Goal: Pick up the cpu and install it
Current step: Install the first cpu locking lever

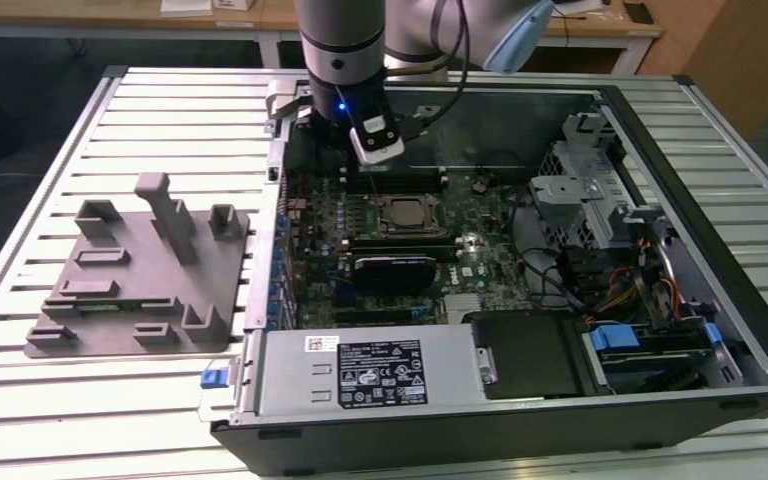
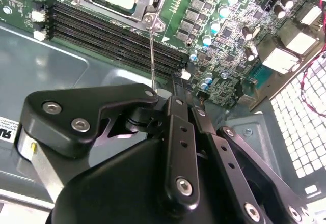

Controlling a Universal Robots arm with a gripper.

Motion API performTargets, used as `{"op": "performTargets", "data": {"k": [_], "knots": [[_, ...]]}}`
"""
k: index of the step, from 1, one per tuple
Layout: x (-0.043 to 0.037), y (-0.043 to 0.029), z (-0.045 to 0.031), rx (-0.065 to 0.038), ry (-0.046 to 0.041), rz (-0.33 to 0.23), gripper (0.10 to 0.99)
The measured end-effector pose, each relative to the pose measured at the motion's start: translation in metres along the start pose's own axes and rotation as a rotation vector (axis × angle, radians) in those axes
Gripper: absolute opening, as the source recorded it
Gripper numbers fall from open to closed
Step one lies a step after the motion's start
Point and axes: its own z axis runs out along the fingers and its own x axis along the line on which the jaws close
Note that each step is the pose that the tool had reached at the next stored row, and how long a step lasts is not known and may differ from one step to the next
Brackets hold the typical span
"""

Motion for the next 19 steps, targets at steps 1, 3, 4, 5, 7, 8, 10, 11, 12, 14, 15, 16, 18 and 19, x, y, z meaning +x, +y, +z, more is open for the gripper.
{"op": "performTargets", "data": {"k": [1, 3, 4, 5, 7, 8, 10, 11, 12, 14, 15, 16, 18, 19], "knots": [[-0.0004, 0.0, 0.0, 0.0, 0.0001, 0.0, 0.106], [-0.0022, 0.0003, 0.0001, 0.0, 0.0, 0.0, 0.106], [-0.0037, 0.0006, 0.0002, 0.0, 0.0001, 0.0, 0.106], [-0.0051, 0.0008, 0.0003, 0.0, 0.0, 0.0, 0.106], [-0.0084, 0.0013, 0.0005, 0.0, 0.0, 0.0, 0.106], [-0.0101, 0.0016, 0.0006, 0.0, 0.0, 0.0, 0.106], [-0.014, 0.0021, 0.0008, 0.0, 0.0001, 0.0, 0.106], [-0.0161, 0.0025, 0.0009, 0.0, 0.0, 0.0, 0.106], [-0.0181, 0.0028, 0.001, 0.0, 0.0, 0.0, 0.106], [-0.0274, 0.0042, 0.0016, 0.0, 0.0001, 0.001, 0.106], [-0.0332, 0.0051, 0.0019, 0.0, 0.0, 0.001, 0.106], [-0.0353, 0.0054, 0.002, 0.0, 0.0, 0.002, 0.106], [-0.0394, 0.006, 0.0022, 0.0, -0.0001, 0.002, 0.106], [-0.0415, 0.0064, 0.0023, 0.0, -0.0001, 0.002, 0.106]]}}
